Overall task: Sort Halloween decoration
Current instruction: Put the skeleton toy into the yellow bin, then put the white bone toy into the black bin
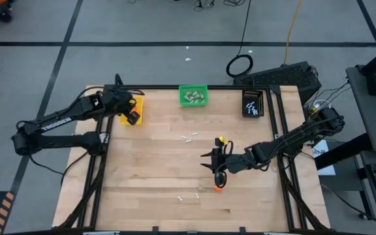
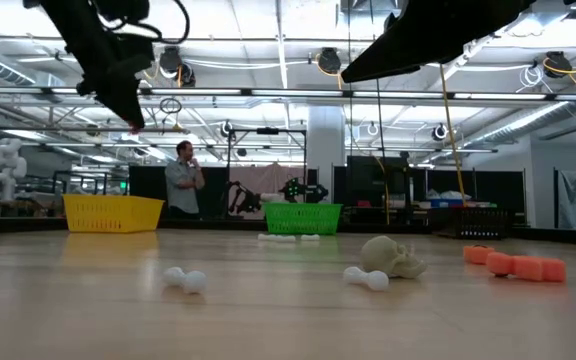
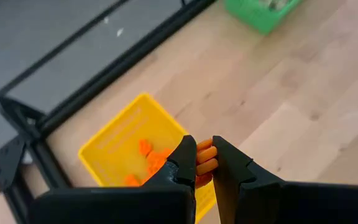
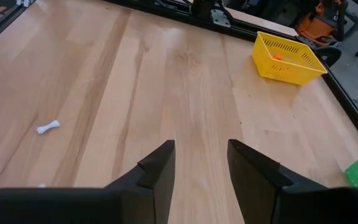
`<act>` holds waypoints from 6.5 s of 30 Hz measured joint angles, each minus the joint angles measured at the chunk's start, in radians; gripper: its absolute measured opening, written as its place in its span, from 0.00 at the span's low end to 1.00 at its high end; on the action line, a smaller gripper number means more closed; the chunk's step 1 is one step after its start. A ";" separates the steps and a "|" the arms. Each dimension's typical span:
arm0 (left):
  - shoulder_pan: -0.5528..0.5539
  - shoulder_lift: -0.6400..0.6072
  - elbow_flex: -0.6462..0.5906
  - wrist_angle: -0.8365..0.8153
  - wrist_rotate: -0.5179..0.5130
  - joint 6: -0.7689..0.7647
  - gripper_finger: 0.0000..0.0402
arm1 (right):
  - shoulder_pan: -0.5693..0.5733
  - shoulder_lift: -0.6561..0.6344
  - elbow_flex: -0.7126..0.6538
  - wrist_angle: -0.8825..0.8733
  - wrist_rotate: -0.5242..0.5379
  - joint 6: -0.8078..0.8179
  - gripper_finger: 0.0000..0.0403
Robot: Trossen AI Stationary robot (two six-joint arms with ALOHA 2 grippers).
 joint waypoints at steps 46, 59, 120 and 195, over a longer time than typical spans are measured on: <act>0.214 0.441 -0.037 0.100 0.061 0.051 0.06 | 0.000 0.000 0.000 -0.024 -0.001 0.000 0.33; 0.214 0.441 -0.051 0.134 0.043 0.001 0.06 | 0.000 0.000 0.000 -0.024 -0.001 0.000 0.33; 0.060 0.230 -0.137 0.229 -0.113 -0.005 0.33 | 0.000 0.000 0.000 -0.031 -0.001 0.018 0.33; -0.658 0.507 -0.137 0.825 -0.157 0.053 0.33 | -0.205 0.169 0.000 0.018 -0.043 0.180 0.33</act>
